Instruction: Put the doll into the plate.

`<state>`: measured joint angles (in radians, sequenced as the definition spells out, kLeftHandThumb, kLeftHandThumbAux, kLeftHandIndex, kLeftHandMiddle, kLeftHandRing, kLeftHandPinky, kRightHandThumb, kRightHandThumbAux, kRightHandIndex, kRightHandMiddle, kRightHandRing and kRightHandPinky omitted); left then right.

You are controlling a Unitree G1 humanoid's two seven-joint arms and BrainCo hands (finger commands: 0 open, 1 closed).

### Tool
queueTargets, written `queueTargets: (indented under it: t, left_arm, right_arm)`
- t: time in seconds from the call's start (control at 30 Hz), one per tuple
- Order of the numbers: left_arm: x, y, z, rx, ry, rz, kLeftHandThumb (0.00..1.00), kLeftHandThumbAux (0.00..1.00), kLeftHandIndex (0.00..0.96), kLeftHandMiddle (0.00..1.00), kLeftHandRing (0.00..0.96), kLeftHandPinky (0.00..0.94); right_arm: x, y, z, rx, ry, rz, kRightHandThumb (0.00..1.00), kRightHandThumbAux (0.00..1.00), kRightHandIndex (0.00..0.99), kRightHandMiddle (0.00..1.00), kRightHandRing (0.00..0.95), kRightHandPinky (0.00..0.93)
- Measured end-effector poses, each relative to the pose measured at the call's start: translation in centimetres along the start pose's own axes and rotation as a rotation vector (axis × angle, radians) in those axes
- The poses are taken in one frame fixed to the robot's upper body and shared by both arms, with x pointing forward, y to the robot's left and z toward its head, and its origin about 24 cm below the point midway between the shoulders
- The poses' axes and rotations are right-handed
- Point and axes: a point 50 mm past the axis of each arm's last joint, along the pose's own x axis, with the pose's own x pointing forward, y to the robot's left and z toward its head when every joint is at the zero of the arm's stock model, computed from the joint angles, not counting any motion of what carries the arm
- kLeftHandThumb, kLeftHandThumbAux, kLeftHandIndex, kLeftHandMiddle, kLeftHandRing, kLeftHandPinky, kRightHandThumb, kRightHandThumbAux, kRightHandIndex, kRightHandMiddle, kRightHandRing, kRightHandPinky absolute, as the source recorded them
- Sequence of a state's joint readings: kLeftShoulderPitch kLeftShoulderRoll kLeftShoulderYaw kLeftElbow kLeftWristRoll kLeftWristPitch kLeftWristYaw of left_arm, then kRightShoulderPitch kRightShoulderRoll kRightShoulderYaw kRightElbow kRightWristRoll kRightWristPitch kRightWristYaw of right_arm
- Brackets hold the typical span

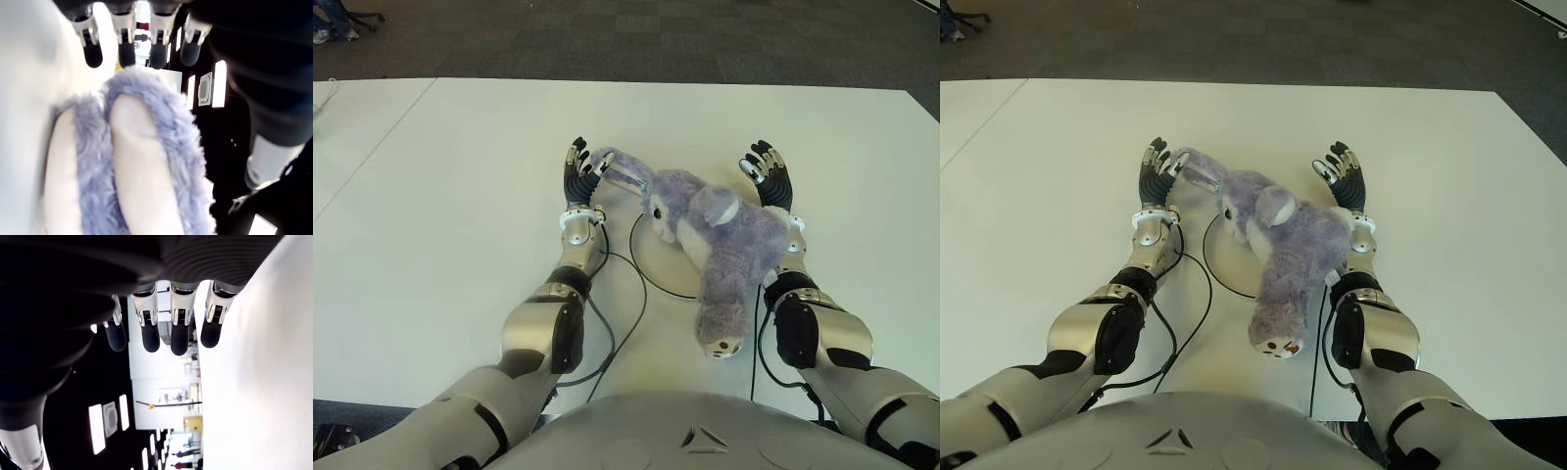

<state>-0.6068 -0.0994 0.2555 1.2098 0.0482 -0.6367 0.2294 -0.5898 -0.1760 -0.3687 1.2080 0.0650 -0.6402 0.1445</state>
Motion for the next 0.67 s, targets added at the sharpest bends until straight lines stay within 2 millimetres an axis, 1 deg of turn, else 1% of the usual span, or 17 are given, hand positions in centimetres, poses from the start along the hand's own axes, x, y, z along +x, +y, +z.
queueTargets:
  t: [0.67]
  left_arm:
    - [0.01,0.08,-0.01,-0.007,0.002,0.006,0.000,0.636,0.114,0.105,0.103,0.125]
  right_arm:
    - [-0.01,-0.05,0.00,0.001,0.000,-0.002,0.000,0.599,0.140,0.142,0.122,0.123]
